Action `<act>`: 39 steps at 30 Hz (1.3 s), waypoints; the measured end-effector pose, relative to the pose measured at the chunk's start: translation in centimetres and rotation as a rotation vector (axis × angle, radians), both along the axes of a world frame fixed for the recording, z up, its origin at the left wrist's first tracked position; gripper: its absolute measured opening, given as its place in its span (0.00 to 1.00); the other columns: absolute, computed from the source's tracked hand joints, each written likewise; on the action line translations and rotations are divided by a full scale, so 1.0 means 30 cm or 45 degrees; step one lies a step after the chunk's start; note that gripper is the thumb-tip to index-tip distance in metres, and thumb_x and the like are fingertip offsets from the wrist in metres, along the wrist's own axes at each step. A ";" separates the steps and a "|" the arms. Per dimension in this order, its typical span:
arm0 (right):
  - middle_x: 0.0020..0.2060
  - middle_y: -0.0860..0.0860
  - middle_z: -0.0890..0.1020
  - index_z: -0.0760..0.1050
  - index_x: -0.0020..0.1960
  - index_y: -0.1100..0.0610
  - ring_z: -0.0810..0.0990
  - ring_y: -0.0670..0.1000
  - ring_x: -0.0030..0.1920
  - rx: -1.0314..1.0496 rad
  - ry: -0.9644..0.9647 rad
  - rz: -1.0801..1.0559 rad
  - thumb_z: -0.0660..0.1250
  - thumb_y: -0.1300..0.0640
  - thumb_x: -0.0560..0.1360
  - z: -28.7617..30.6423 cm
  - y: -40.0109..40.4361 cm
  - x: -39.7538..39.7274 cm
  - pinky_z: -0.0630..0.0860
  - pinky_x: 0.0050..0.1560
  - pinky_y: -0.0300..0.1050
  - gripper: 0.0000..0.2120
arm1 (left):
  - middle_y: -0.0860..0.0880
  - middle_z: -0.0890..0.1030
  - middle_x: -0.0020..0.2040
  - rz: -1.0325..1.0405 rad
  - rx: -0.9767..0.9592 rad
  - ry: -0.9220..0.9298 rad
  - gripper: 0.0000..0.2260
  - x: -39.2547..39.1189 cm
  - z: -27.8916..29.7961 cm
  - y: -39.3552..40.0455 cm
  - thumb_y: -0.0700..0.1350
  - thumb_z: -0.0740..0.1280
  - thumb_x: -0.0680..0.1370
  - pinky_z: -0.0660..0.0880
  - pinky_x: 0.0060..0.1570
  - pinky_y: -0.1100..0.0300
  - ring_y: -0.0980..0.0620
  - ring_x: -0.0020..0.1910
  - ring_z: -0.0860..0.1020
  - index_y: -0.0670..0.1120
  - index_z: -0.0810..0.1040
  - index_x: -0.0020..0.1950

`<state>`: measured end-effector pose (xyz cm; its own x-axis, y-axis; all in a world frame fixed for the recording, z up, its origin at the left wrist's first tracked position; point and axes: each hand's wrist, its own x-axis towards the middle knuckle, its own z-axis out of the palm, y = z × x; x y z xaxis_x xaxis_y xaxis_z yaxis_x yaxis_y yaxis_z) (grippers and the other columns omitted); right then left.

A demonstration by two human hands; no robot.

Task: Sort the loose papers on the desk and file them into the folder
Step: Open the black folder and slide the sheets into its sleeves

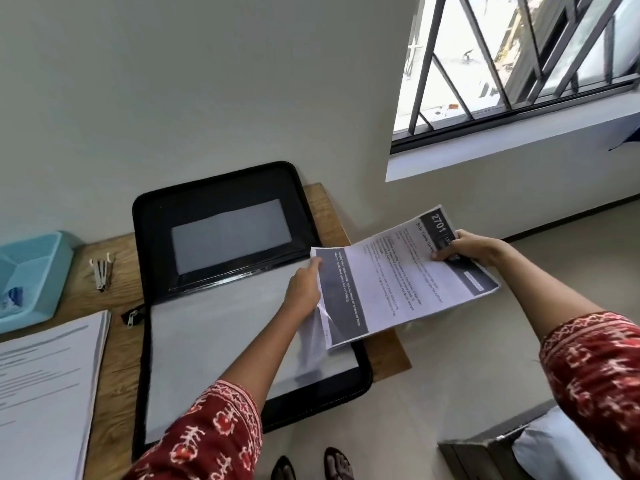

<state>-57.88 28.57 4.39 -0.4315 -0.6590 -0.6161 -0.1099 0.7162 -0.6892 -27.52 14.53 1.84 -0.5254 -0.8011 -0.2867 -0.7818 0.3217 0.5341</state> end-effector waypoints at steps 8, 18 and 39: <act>0.63 0.60 0.76 0.65 0.71 0.58 0.76 0.59 0.61 -0.024 0.471 -0.127 0.79 0.49 0.64 -0.093 -0.039 -0.030 0.72 0.62 0.53 0.41 | 0.38 0.69 0.63 -0.118 0.029 -0.157 0.22 -0.038 0.009 0.012 0.39 0.54 0.81 0.69 0.59 0.54 0.40 0.62 0.71 0.47 0.57 0.76; 0.58 0.54 0.80 0.78 0.61 0.59 0.77 0.55 0.59 -0.348 0.721 0.706 0.70 0.54 0.74 -0.111 -0.459 0.366 0.69 0.55 0.41 0.17 | 0.39 0.67 0.62 -0.313 -0.116 -0.355 0.22 -0.049 -0.012 -0.003 0.43 0.52 0.83 0.70 0.57 0.54 0.39 0.59 0.72 0.50 0.56 0.77; 0.42 0.54 0.83 0.83 0.47 0.61 0.78 0.51 0.44 -0.494 0.503 0.508 0.72 0.63 0.71 -0.179 -0.446 0.400 0.74 0.50 0.45 0.05 | 0.51 0.76 0.28 0.354 0.091 0.081 0.06 -0.034 0.001 -0.039 0.36 0.65 0.72 0.67 0.26 0.71 0.56 0.31 0.78 0.43 0.78 0.35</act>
